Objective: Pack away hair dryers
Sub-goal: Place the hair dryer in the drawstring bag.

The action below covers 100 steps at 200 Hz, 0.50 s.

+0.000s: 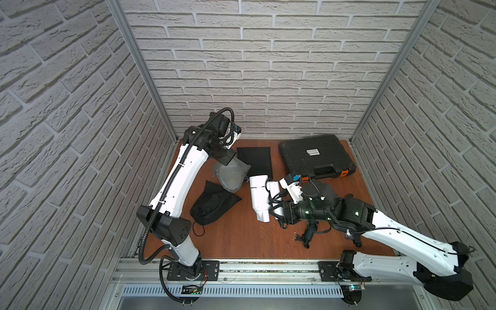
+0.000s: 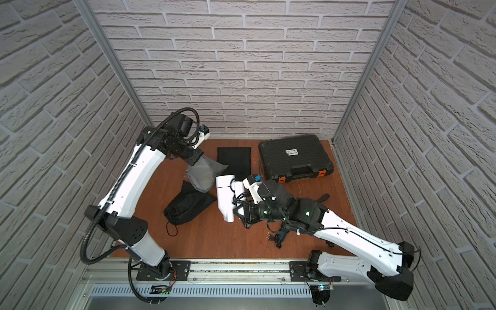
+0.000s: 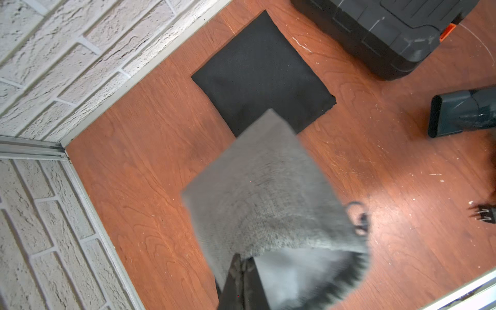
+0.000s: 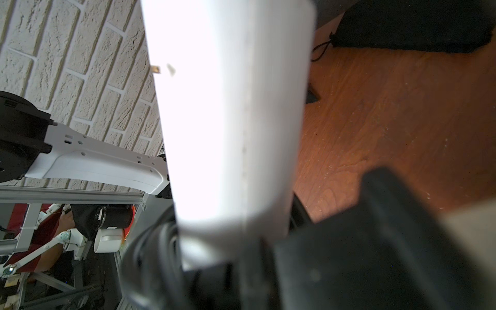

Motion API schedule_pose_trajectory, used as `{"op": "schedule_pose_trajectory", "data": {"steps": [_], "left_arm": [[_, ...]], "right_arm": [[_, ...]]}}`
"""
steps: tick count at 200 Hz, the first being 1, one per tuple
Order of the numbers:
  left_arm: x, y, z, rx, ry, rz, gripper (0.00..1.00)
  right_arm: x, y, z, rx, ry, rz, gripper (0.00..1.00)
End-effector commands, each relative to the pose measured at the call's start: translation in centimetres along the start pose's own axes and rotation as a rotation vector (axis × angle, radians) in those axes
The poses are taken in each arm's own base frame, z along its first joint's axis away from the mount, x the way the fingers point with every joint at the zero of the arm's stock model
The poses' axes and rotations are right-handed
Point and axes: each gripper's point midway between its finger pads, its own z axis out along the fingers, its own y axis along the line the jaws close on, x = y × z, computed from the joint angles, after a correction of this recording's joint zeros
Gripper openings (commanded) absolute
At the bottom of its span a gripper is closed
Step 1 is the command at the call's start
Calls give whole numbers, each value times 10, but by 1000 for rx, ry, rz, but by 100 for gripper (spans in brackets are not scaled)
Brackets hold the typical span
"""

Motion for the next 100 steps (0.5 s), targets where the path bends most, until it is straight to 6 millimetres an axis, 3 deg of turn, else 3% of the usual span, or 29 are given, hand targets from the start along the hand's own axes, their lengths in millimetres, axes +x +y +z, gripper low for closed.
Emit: {"op": "schedule_pose_trajectory", "data": {"steps": [1,41,54,100], "left_arm": [[0,-5,5,20,-2,-21,0],[1,-7,25,35,34,-43,0],[1,-8,29,35,42,-48,0],[4,-19,35,65,55,-38,0]], "right_arm": [[-39,45,-3,-154,-135,-30,3],[-45,39,35,-104,-126,40,3],[-47,31,42,-63,-139,67,3],[-50,33,68,-26,-113,62,3]]}}
